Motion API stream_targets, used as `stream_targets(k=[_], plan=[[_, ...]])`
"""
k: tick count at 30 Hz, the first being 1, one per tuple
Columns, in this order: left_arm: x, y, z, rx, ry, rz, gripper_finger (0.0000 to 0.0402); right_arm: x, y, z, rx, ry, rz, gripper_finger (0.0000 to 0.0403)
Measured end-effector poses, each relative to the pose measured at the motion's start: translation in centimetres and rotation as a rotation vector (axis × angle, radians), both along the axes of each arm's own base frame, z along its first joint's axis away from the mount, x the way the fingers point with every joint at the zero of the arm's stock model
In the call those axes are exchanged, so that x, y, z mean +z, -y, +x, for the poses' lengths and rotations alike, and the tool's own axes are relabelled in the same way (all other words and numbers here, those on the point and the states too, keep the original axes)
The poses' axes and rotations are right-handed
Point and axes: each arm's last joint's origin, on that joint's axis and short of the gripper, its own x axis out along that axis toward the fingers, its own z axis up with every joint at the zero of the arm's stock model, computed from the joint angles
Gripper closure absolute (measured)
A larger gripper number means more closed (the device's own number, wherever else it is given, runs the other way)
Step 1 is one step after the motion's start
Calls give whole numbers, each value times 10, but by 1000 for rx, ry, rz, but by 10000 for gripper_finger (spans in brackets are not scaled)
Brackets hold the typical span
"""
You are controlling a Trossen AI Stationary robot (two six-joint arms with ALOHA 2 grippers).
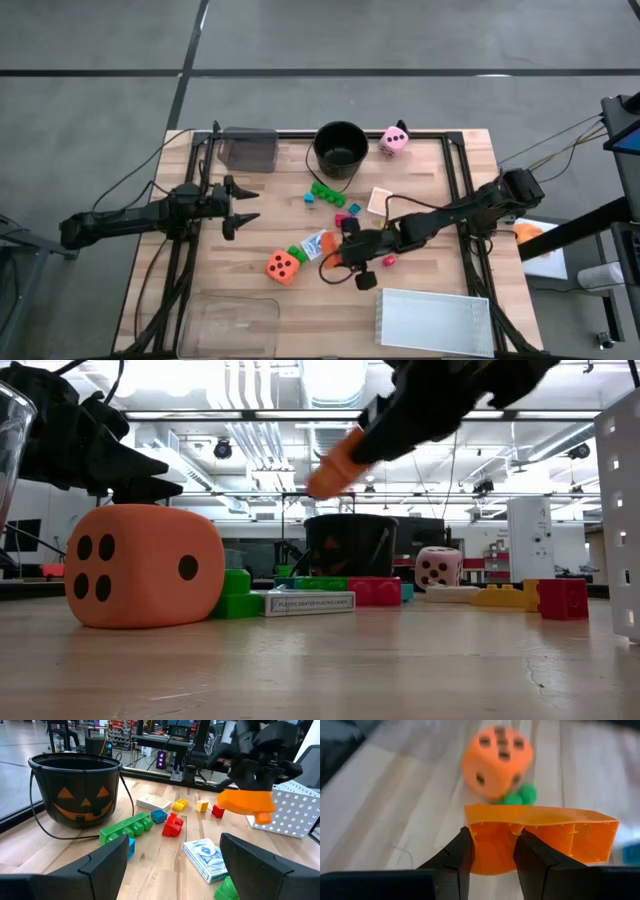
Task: Pick & Place Toys
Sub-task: Put the orange game piece into the white bin
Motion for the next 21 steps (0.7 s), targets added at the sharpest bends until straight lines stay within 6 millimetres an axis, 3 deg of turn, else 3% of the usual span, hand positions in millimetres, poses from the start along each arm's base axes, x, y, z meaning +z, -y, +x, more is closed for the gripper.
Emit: stream_targets(k=[11,21], plan=[[0,0,0,0,-1,0,87,-13,0,-10,114,391,70,293],[0,0,0,0,-3,0,87,-18,6,-17,105,469,77,293]])
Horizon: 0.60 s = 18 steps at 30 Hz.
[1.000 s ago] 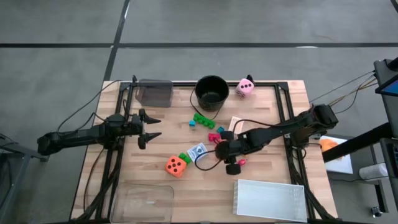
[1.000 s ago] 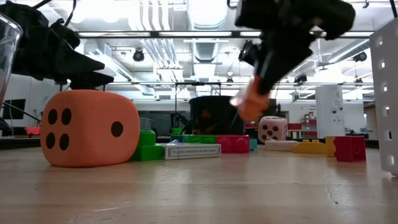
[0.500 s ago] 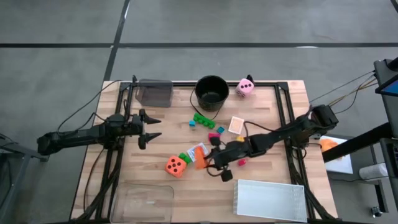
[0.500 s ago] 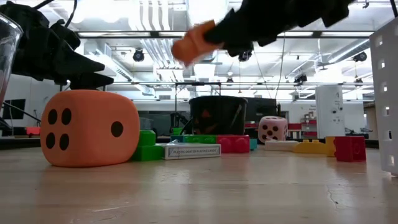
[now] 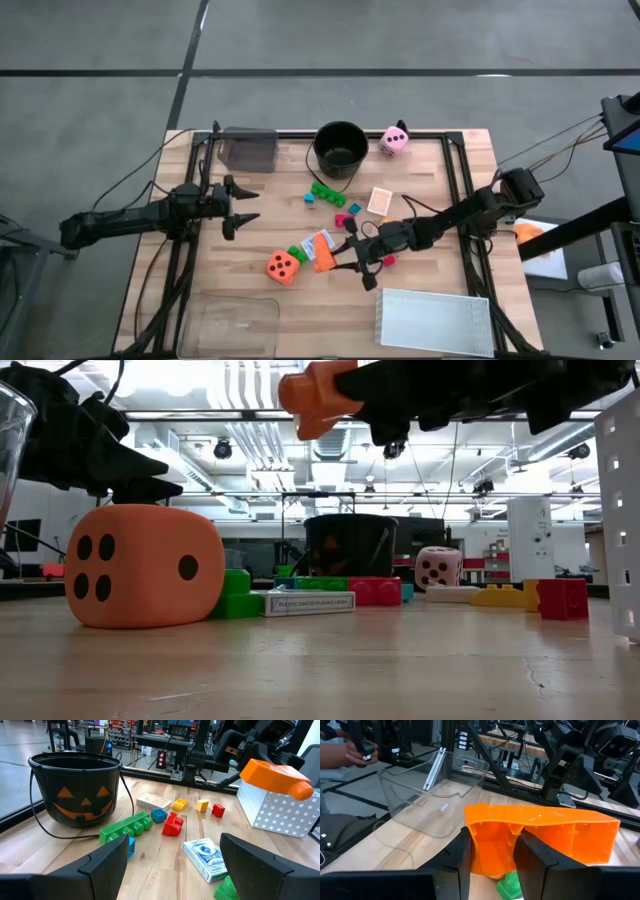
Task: Pick & Place Toys
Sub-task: Put the orange game piece into the white bin
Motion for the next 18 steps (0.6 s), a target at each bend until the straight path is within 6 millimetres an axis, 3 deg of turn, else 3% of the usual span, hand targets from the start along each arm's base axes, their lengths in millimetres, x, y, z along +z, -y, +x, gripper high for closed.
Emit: stream_targets(k=[18], plan=[[-1,0,0,1,-12,-10,87,5,2,2,-13,24,-32,296]])
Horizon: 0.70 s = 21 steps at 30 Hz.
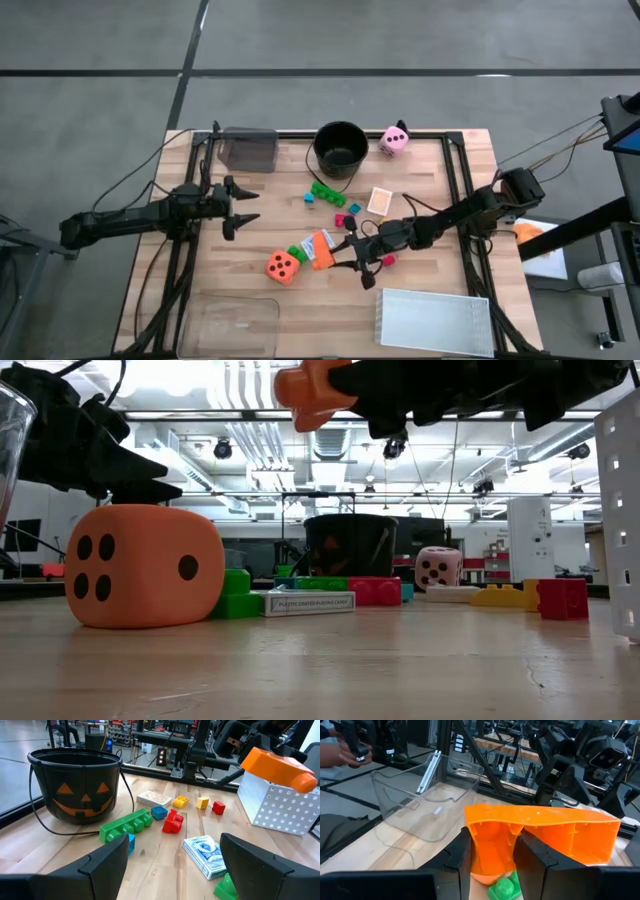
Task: Pick & Place Toys
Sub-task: Put the orange game piece into the white bin
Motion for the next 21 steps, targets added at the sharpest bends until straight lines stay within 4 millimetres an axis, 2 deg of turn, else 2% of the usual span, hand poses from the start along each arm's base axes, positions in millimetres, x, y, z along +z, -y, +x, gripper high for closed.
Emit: stream_targets(k=[4,13,18,21], plan=[[0,0,0,2,1,-9,87,1,0,-1,20,-4,-3,298],[0,0,0,2,-2,-13,87,6,-6,-6,257,-28,57,298],[0,0,0,2,-3,-13,87,4,-10,-10,349,-96,103,299],[0,0,0,2,-3,-13,87,10,-13,-14,406,-145,134,299]])
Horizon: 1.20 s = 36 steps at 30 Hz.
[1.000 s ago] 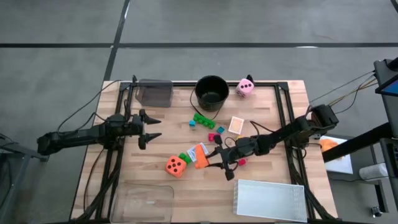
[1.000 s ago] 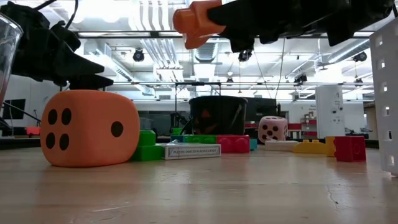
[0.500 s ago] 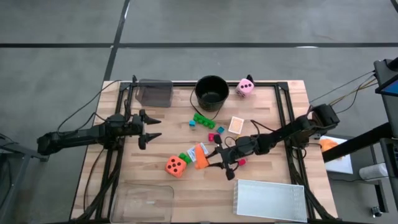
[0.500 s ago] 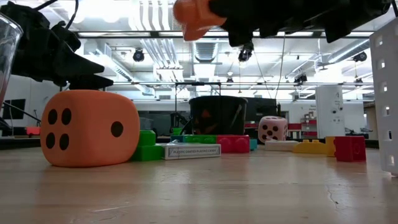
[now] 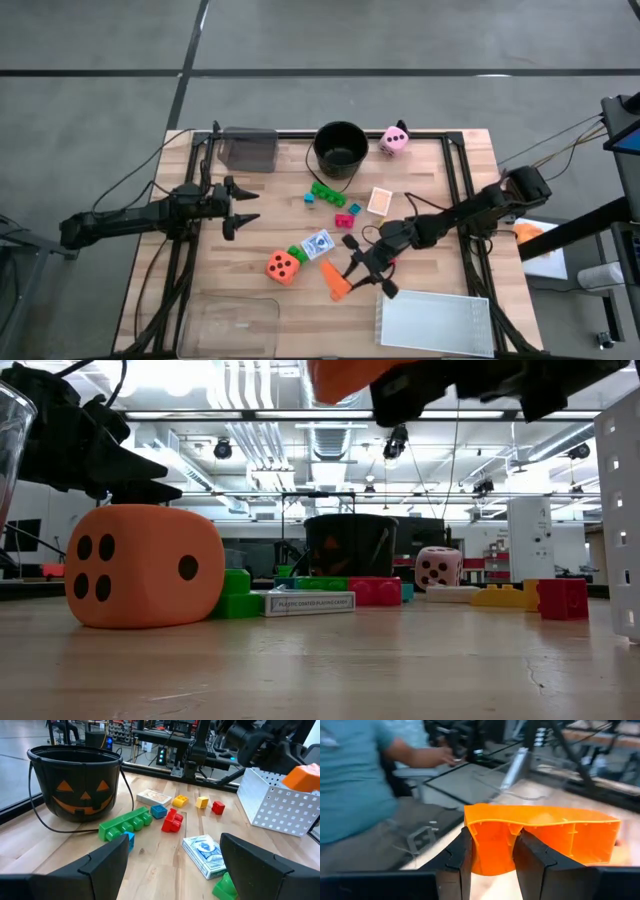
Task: Pick & Place Toys
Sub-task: Put the orange game piece into the white bin
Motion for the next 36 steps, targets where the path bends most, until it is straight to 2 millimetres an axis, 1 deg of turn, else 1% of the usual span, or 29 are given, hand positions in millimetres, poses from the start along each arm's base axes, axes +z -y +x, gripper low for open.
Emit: stream_targets(k=[3,6,9,13,16,22,25,30,36], plan=[[0,0,0,0,-1,0,87,11,-4,-7,100,-23,40,299],[0,0,0,1,-3,-1,87,27,-9,-17,201,9,83,299],[0,0,0,0,-3,-1,87,44,-12,-29,257,52,110,306],[-1,0,0,0,-9,-2,87,67,-17,-50,290,74,126,307],[-1,0,0,0,-11,-3,87,77,-19,-68,240,15,113,307],[-1,0,0,1,-14,-3,87,83,-27,-99,78,-177,96,307],[-1,0,0,1,-14,-3,87,84,-31,-110,3,-262,91,307],[-1,0,0,2,-14,-10,87,78,-37,-122,-93,-413,82,307],[-1,0,0,0,-15,-7,87,68,-40,-129,-194,-617,90,308]])
